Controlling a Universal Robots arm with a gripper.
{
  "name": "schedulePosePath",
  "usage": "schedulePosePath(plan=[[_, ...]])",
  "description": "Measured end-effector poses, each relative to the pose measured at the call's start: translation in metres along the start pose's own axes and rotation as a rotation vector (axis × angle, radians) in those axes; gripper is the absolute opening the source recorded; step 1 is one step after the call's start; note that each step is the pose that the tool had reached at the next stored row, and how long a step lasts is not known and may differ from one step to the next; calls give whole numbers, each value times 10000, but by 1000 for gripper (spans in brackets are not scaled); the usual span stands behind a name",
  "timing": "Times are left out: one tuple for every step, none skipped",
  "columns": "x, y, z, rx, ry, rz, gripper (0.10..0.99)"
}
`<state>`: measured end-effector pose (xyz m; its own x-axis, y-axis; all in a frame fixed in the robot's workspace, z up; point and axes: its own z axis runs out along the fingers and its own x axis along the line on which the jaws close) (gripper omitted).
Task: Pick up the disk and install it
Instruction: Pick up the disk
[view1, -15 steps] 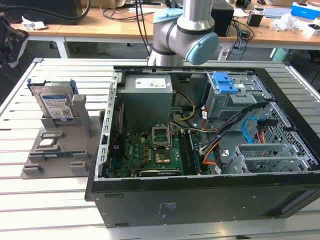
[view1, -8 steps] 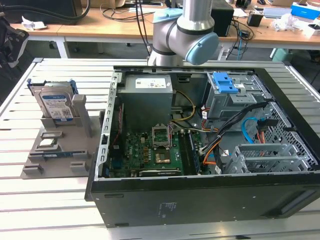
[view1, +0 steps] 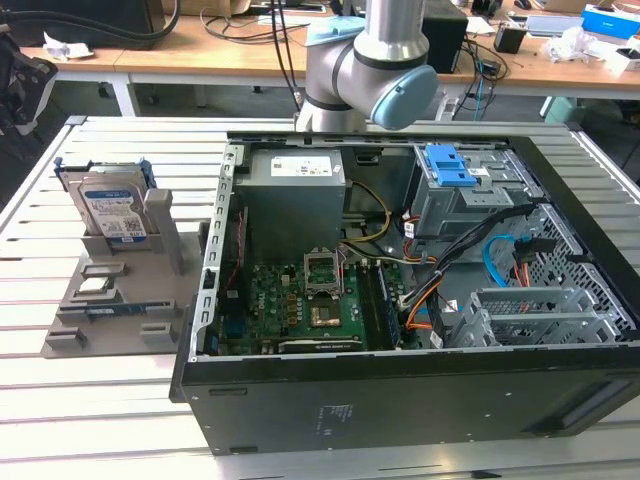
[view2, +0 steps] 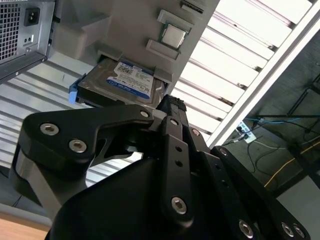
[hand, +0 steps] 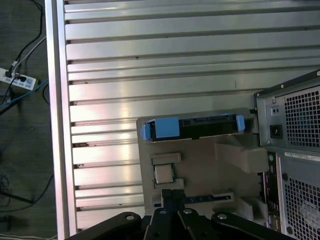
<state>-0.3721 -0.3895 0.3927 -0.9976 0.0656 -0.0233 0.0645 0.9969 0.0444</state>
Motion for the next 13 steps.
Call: schedulePosePath(plan=[[0,0,0,-3,8,-148,106],[0,0,0,-8,14,-325,106],[0,0,0,-11,21,-478,106],[0,0,1,-16,28,-639,106],[0,0,0,-19,36,-811,106],[0,0,0,-24,45,-1024,106],[0,0,0,-28,52,-1178,106],[0,0,0,-31,58,-1312,106],[0,0,0,-39,73,-1643,106],[0,0,0,-42,78,-1772,106],[0,0,0,-47,88,-1978,106],[0,0,0,-54,103,-2327,106],[0,0,0,-60,114,-2583,106]])
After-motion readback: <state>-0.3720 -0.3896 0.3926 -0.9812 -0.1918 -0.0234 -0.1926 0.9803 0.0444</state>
